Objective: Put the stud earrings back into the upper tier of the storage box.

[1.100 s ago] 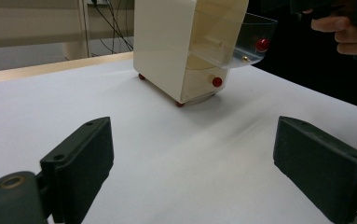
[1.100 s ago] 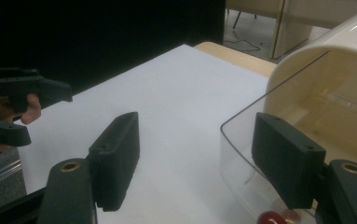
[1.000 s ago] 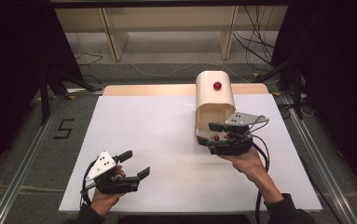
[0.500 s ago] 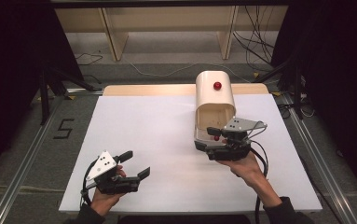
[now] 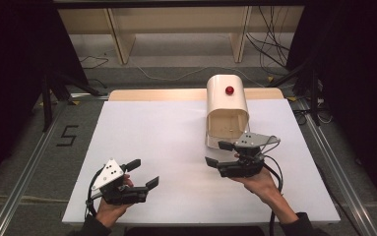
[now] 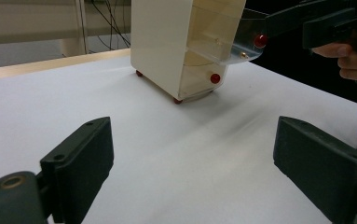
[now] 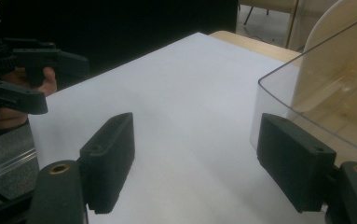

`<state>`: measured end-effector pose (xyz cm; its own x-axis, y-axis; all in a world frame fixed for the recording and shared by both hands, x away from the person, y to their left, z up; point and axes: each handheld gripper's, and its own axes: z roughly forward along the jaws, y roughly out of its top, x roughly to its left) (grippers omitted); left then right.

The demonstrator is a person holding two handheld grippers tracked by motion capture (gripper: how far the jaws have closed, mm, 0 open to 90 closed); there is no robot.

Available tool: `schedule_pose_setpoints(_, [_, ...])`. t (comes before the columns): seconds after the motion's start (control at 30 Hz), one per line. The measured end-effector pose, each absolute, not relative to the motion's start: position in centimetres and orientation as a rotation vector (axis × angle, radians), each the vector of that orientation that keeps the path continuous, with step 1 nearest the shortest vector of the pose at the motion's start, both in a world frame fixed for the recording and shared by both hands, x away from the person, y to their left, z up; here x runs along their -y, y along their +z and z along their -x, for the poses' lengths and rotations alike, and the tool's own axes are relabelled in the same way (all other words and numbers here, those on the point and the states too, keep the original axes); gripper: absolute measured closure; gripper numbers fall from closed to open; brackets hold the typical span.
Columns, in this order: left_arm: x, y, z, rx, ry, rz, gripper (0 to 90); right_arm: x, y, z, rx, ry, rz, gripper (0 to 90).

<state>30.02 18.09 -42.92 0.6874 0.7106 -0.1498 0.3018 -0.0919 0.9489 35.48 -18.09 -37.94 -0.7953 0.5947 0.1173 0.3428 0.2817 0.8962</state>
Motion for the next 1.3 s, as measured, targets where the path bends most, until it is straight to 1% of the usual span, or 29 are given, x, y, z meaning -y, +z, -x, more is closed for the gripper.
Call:
schedule_pose_setpoints(0.7, [-18.0, -43.0, -30.1, -0.829, 0.406, -1.688, 11.6, 18.9, -40.0, -34.4, -2.324, 1.477, -0.872, 26.8])
schedule_pose_setpoints(0.93, [-17.9, -43.0, -30.1, -0.825, 0.401, -1.695, 11.7, 19.5, -40.4, -34.0, -2.312, 1.469, -0.873, 24.1])
schedule_pose_setpoints(1.07, [-17.9, -43.0, -30.1, -0.822, 0.398, -1.701, 11.6, 20.1, -40.8, -33.7, -2.295, 1.466, -0.885, 21.1])
schedule_pose_setpoints(1.3, [-17.9, -43.1, -30.1, -0.828, 0.393, -1.705, 11.6, 21.4, -41.6, -33.3, -2.257, 1.463, -0.939, 18.9])
